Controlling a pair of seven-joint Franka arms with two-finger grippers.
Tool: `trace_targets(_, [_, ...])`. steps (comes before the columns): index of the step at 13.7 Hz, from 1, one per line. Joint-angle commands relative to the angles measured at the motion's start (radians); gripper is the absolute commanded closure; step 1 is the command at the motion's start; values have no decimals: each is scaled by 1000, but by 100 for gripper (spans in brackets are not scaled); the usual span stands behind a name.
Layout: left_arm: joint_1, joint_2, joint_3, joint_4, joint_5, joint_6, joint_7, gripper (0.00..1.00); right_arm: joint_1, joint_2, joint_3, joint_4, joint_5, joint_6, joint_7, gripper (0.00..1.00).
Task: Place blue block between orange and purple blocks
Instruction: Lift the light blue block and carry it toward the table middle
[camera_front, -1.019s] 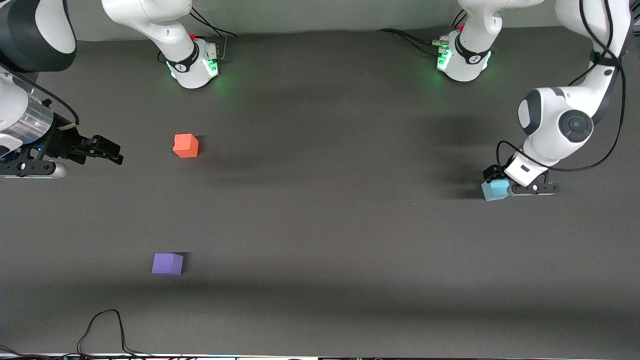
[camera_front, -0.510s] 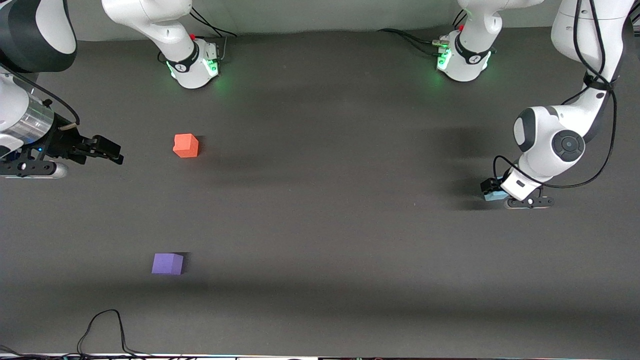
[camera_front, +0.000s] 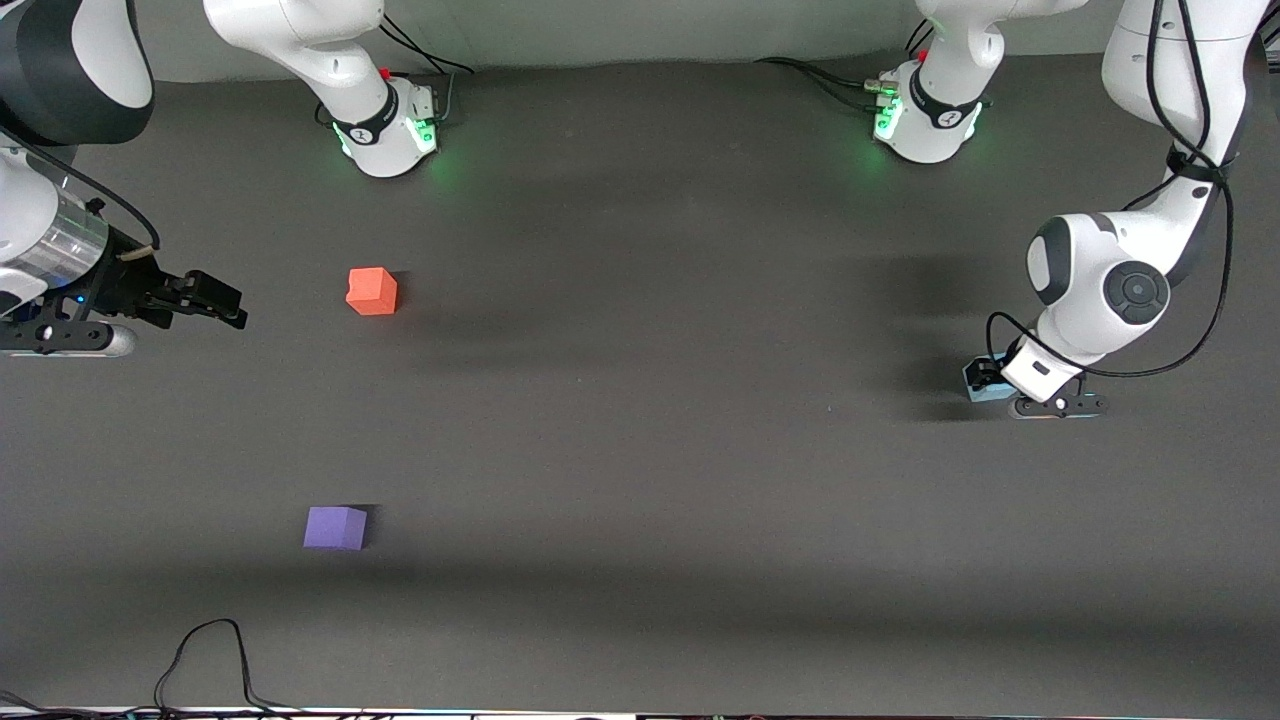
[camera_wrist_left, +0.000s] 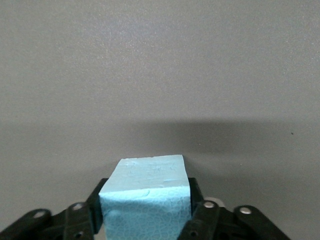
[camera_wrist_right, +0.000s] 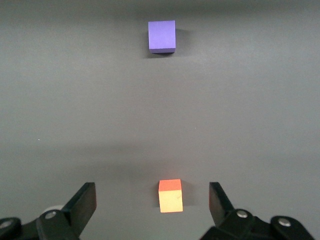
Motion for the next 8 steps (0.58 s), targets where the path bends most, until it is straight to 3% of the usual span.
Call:
trace_targets(1, [5, -4, -3, 5, -7, -3, 7, 58, 7, -6, -7, -7, -6, 11, -18, 0])
trace_targets(4, [5, -80, -3, 5, -7, -75, 10, 57, 7, -6, -7, -8, -6, 11, -18, 0])
trace_targets(8, [5, -292, -2, 113, -5, -496, 16, 57, 9, -6, -7, -8, -6, 11, -18, 0])
